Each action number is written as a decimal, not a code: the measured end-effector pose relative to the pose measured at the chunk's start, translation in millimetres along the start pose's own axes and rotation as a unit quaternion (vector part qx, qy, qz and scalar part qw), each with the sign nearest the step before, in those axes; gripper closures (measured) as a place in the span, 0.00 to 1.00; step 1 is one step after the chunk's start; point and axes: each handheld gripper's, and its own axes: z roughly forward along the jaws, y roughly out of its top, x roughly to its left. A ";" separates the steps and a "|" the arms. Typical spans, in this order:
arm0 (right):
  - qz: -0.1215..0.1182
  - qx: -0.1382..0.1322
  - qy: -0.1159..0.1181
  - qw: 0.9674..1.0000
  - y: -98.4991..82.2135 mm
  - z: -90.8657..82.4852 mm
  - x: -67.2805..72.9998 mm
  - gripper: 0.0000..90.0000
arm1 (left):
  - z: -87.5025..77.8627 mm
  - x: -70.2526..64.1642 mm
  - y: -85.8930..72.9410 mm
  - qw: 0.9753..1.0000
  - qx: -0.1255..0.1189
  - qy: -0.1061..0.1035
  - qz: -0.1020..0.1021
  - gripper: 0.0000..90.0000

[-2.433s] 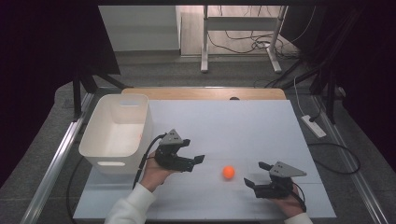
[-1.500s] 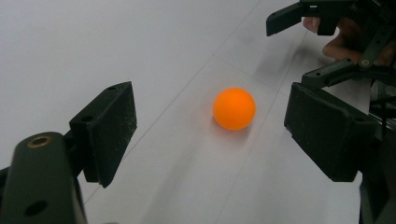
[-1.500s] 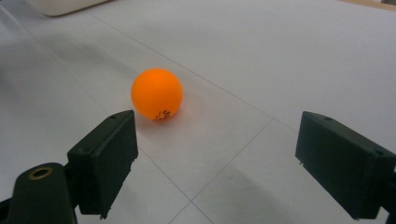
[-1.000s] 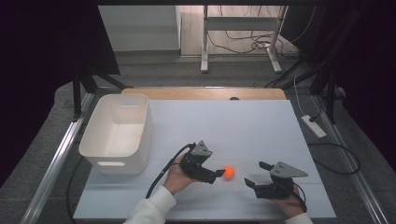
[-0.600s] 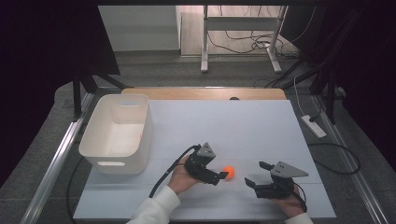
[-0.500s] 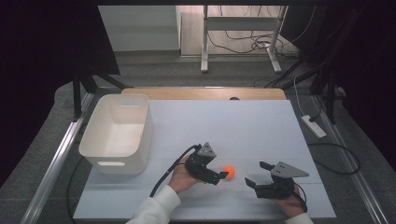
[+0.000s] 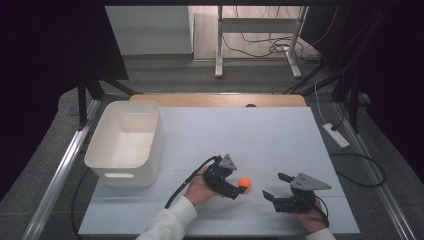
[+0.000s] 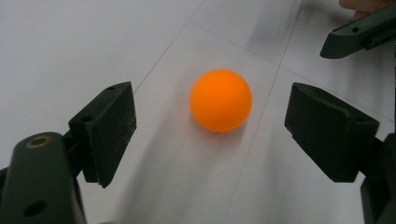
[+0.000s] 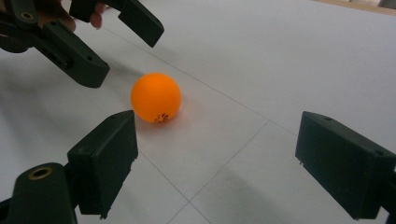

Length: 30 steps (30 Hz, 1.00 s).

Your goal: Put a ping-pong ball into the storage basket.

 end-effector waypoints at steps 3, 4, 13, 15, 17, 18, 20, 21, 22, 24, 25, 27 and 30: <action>0.001 -0.001 0.000 1.000 0.1 0.1 -0.2 0.14 | 4.4 -0.6 0.6 1.000 0.002 -0.004 -0.002 0.19; 0.001 -0.001 0.000 1.000 0.1 0.0 -0.3 0.14 | 5.8 -0.8 0.6 1.000 0.005 -0.005 0.001 0.19; 0.003 0.001 0.000 1.000 -0.7 -0.3 -1.6 0.14 | 19.8 -3.3 3.7 1.000 0.021 -0.010 0.012 0.19; 0.004 0.000 0.000 1.000 -0.8 -0.5 -1.8 0.14 | 24.5 -5.8 5.2 0.999 0.029 -0.008 0.017 0.19; 0.004 0.001 0.000 1.000 -0.9 -0.6 -1.9 0.14 | 25.1 -5.4 5.8 0.999 0.035 -0.009 0.025 0.20; 0.004 0.001 0.000 1.000 -0.9 -0.6 -1.9 0.14 | 26.0 -5.8 6.1 0.999 0.034 -0.010 0.025 0.22; 0.004 0.001 0.000 1.000 -1.0 -0.6 -1.9 0.14 | 27.3 -6.2 6.5 0.999 0.034 -0.011 0.024 0.24; 0.004 0.001 -0.001 1.000 -1.0 -0.6 -1.9 0.14 | 27.6 -6.1 6.6 0.999 0.035 -0.012 0.026 0.26; 0.004 0.001 -0.001 1.000 -1.0 -0.6 -1.9 0.14 | 28.1 -6.1 6.6 0.999 0.037 -0.011 0.028 0.29; 0.004 0.001 -0.001 1.000 -1.1 -0.7 -2.1 0.14 | 28.8 -5.8 6.6 0.999 0.040 -0.006 0.028 0.34; 0.004 0.001 -0.001 1.000 -1.1 -0.7 -2.1 0.14 | 29.0 -5.5 6.5 0.999 0.040 -0.007 0.027 0.36; 0.004 0.001 -0.001 1.000 -1.1 -0.6 -2.2 0.14 | 28.8 -5.4 6.5 0.999 0.037 -0.008 0.027 0.46; 0.003 0.002 -0.001 1.000 -1.2 -0.7 -2.1 0.14 | 27.6 -5.5 7.0 0.999 0.032 -0.012 0.017 0.56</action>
